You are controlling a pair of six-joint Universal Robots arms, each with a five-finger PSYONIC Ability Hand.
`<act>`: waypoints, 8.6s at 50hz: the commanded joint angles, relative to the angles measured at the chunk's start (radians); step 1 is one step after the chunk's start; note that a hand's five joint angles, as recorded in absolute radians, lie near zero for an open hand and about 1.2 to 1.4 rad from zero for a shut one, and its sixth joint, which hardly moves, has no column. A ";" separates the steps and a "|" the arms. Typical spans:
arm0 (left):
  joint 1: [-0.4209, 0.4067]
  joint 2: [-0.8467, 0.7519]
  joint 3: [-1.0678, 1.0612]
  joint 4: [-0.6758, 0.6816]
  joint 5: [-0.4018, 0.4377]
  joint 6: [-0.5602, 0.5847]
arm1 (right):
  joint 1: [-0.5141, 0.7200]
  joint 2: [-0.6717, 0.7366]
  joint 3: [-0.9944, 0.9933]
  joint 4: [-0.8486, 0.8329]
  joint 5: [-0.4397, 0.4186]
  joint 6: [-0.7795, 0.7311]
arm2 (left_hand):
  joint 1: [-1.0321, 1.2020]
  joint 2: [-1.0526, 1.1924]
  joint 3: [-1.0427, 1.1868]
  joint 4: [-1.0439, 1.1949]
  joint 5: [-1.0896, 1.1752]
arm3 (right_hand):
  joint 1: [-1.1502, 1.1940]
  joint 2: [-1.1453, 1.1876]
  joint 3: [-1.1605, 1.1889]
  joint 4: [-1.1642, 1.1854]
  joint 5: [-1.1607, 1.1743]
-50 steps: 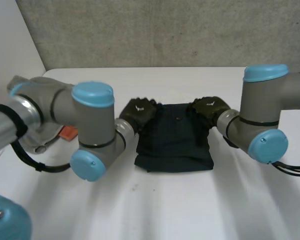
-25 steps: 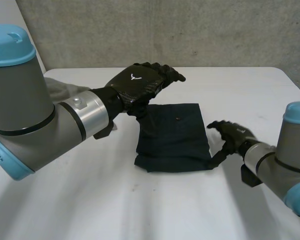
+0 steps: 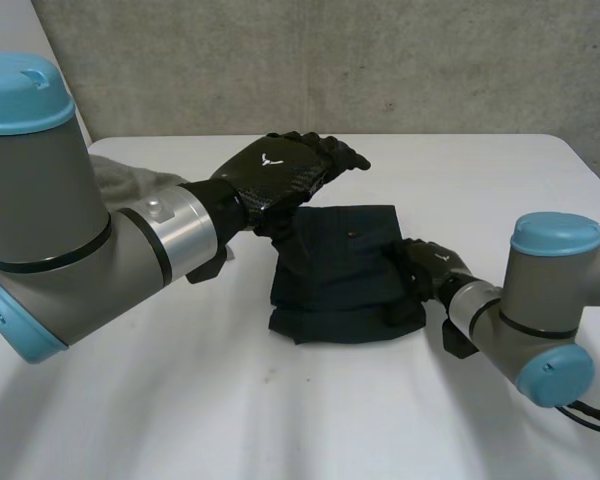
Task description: Fold the laundry.
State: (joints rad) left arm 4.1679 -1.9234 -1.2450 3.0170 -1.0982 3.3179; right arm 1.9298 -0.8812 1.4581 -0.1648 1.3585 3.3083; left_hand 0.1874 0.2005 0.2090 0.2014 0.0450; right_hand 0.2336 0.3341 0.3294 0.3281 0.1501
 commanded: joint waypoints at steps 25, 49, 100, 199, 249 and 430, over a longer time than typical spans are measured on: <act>0.015 0.003 -0.031 0.006 0.000 0.000 | -0.207 0.378 -0.844 0.198 0.057 -0.035 | -0.003 -0.016 -0.025 -0.017 -0.035 | 1.163 1.062 1.067 1.068 1.072; -0.014 -0.003 0.009 0.010 -0.011 0.000 | -0.495 0.651 -1.331 0.222 0.338 -0.219 | 0.006 -0.008 -0.016 -0.008 -0.027 | 1.163 1.062 1.067 1.068 1.072; -0.046 0.023 0.013 0.013 -0.043 -0.012 | -0.563 0.168 -1.050 0.320 0.300 -0.972 | 0.003 -0.011 -0.019 -0.011 -0.029 | -0.059 -0.160 -0.155 -0.154 -0.150; 0.161 -0.028 -0.185 0.362 -0.276 0.049 | -0.040 -0.455 0.168 0.189 -0.028 -0.719 | 0.011 -0.002 -0.010 -0.003 -0.021 | -0.059 -0.160 -0.155 -0.154 -0.150; 0.443 -0.531 0.157 0.195 -0.276 0.486 | 0.049 -0.455 0.300 0.183 -0.022 -0.740 | 1.209 1.196 1.187 1.195 1.177 | -0.059 -0.160 -0.155 -0.154 -0.150; 0.101 0.158 -0.155 0.614 -0.391 0.252 | 0.090 -0.031 -0.937 0.441 0.036 -0.524 | 1.209 1.196 1.187 1.195 1.177 | 1.163 1.062 1.067 1.068 1.072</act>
State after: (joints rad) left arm 4.2706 -1.7093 -1.4060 3.6333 -1.4895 3.5473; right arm 2.0418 -0.7382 0.2340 0.1981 1.4294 2.8903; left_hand 1.1326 1.1996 1.1925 1.2024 0.9597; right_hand 0.9807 1.1773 1.1816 1.1881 0.9866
